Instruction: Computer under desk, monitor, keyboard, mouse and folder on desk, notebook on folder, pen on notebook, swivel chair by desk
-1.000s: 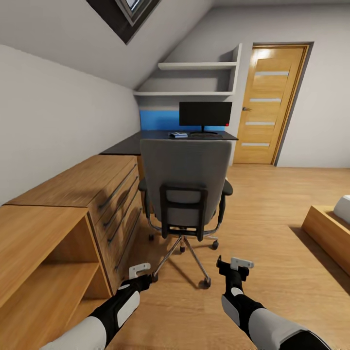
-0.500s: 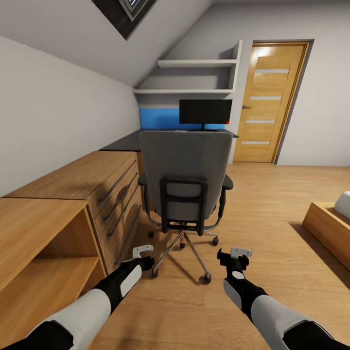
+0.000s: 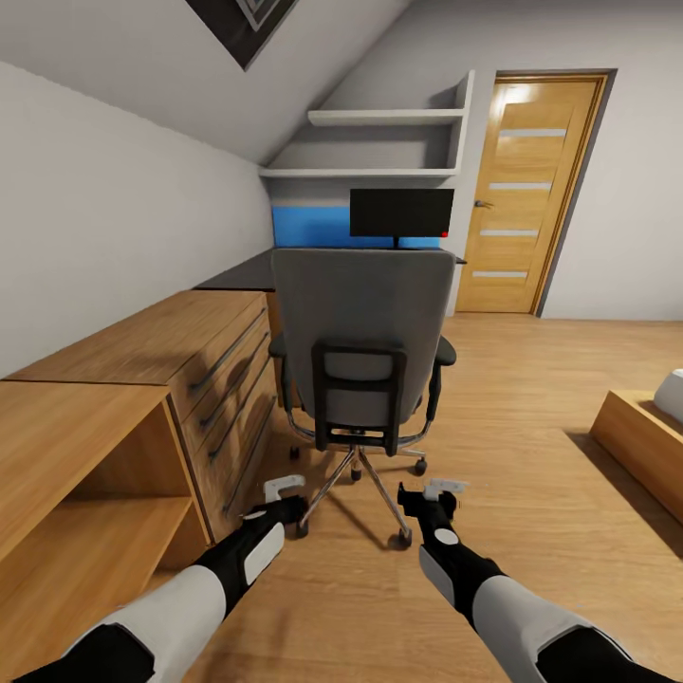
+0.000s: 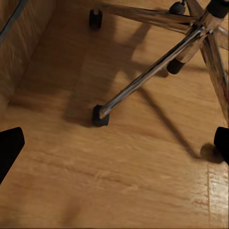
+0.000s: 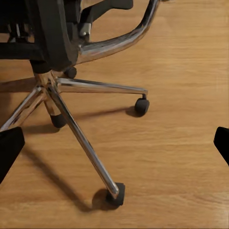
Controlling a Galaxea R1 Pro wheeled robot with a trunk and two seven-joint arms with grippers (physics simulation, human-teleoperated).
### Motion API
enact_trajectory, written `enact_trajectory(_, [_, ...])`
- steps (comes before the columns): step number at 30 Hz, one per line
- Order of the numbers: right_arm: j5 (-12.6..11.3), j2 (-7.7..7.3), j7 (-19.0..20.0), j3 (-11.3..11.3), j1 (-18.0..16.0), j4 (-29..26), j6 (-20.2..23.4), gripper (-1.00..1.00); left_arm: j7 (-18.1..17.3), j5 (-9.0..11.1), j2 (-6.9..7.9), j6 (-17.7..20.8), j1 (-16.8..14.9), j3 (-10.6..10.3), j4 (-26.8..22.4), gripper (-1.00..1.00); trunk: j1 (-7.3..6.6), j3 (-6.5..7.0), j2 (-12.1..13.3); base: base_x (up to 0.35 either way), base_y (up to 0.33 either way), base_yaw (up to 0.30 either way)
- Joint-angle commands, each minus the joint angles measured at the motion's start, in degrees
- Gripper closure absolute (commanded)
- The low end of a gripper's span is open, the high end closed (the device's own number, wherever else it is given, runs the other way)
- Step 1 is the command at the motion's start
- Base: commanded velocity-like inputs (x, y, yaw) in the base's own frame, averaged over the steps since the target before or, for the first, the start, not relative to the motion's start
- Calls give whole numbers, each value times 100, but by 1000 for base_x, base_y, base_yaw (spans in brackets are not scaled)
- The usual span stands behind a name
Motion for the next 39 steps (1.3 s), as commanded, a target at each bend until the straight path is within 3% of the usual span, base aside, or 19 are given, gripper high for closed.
enact_trajectory(1, [-20, 9, -27, 46, -5, -2, -25, -100, 48, 26, -26, -9, -2, -75, 1, -100, -1, -6, -2, 0, 0, 0])
enact_trajectory(6, [67, 46, -29, 55, -4, -115, -28, -100, 82, -9, -175, -3, -6, -427, 42, -100, -1, -6, -2, 0, 0, 0])
enact_trajectory(8, [78, 58, -29, 49, -4, -217, -21, -100, 90, -17, -232, 231, -7, -516, 2, -100, -1, -6, -2, 0, 0, 0])
enact_trajectory(9, [85, 66, -29, 43, 2, -304, -14, -100, 75, -17, -282, 584, -7, -576, -155, -100, -1, -6, -2, 0, 0, 0])
enact_trajectory(12, [89, 72, -29, 45, 3, -320, -14, -100, 69, -23, -294, 641, -7, -592, -204, -100, -1, -6, -2, 0, 0, 0])
enact_trajectory(16, [102, 80, -15, 41, 20, -325, -26, -100, 52, -25, -296, 140, -7, -614, -243, -100, -1, -6, -2, 0, 0, 0])
enact_trajectory(19, [109, 94, 2, 42, 24, -303, -28, -100, 50, -24, -296, -1, -7, -617, -235, -100, -1, -6, -2, 2, 0, 0])
enact_trajectory(39, [159, 174, 32, 45, 50, -272, -21, -100, 48, -24, -289, -107, -7, -628, -229, -100, -1, -6, -2, 174, 0, 0])
